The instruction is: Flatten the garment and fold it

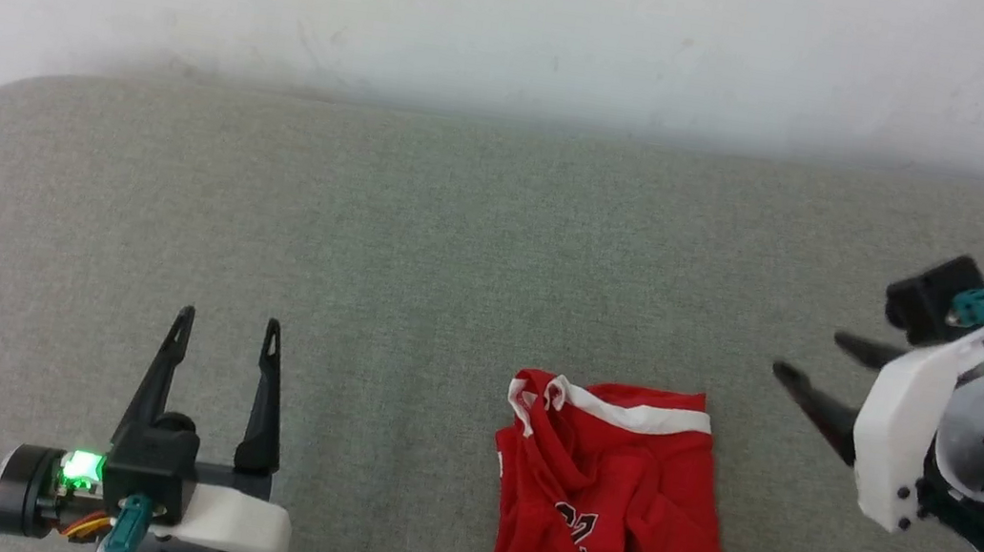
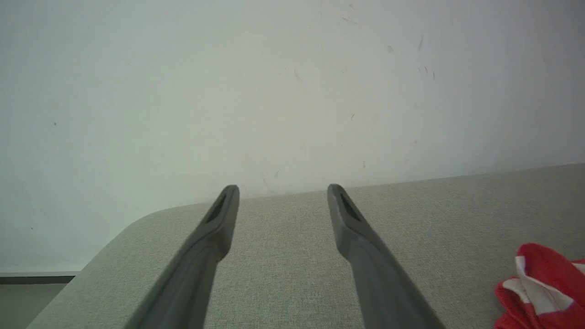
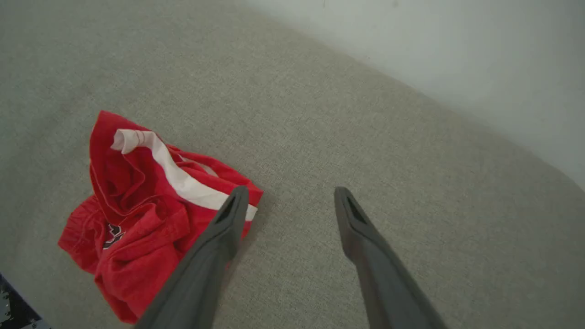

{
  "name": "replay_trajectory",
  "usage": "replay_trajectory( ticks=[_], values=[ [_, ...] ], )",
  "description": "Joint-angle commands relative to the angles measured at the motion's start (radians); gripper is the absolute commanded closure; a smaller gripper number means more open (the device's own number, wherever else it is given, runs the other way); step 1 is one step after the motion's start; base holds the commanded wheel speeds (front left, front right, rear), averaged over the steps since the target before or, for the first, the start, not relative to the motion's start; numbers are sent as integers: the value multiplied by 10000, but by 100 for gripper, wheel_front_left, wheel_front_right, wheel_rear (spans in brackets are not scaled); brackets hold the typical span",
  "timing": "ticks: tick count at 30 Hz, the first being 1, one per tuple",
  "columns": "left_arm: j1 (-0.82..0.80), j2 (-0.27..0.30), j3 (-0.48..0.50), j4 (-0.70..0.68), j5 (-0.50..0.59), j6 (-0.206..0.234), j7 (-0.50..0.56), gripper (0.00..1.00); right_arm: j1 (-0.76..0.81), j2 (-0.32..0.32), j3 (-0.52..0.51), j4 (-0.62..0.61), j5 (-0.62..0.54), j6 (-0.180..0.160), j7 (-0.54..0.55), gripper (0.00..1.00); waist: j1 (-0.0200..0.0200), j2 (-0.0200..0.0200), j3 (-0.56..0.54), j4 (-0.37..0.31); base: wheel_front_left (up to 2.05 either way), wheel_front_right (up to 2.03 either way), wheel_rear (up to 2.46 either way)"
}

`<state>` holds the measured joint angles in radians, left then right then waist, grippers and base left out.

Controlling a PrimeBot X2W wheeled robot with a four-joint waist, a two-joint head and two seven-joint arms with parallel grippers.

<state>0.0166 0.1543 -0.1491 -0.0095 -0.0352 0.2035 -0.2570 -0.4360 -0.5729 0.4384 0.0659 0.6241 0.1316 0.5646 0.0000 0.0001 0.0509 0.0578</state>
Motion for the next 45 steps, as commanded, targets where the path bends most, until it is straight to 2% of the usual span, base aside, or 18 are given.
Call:
replay_trajectory(
  ticks=[1,5,7,10,20,25,26,27,28,33,38,45],
  values=[
    [-137,-59,49,-6,63,-28,-47,0,-201,-135,120,51,197,-9,190,0,0,-1,114,72,0,0,0],
    [-299,-118,69,-32,97,-78,-47,0,-339,-518,798,536,1521,-9,1462,0,0,-1,354,167,0,0,0],
    [-381,-142,80,-45,114,-96,-47,0,-323,-436,997,825,2294,-9,1984,0,0,-1,484,204,0,0,0],
    [-520,-184,74,-48,136,-133,-47,0,-372,-280,1207,1175,2840,-9,2357,0,0,-1,708,287,0,0,0],
    [-1011,-323,13,0,186,-233,-47,0,-232,772,2253,2834,3113,-9,1939,0,0,-1,1295,582,0,0,0],
    [-1103,-379,26,49,179,-241,-47,0,-147,784,3199,3185,2961,-9,1648,0,0,-1,1384,674,0,0,0],
    [-1099,-381,48,51,177,-235,-47,0,-223,729,3287,3173,2945,-9,1469,51,0,-1,1379,663,0,0,0],
    [-1083,-379,74,52,176,-226,-47,0,-316,673,3365,3158,2926,-9,1275,88,0,-1,1360,637,0,0,0],
    [-1054,-375,103,55,176,-215,-47,0,-416,618,3436,3138,2923,-9,1088,100,0,-1,1328,601,0,0,0],
    [-915,-413,151,112,167,-194,-47,0,-936,267,3839,2713,2972,-9,117,100,0,-1,1061,392,0,0,0],
    [-748,-458,211,66,147,-171,-47,0,-1597,-394,4421,1714,2667,-9,-819,100,0,-1,812,16,0,0,0],
    [-562,-488,414,-76,101,-160,-47,0,-2584,-1558,4894,262,2068,-9,-1364,100,0,-1,939,-1063,0,0,0]
  ],
)
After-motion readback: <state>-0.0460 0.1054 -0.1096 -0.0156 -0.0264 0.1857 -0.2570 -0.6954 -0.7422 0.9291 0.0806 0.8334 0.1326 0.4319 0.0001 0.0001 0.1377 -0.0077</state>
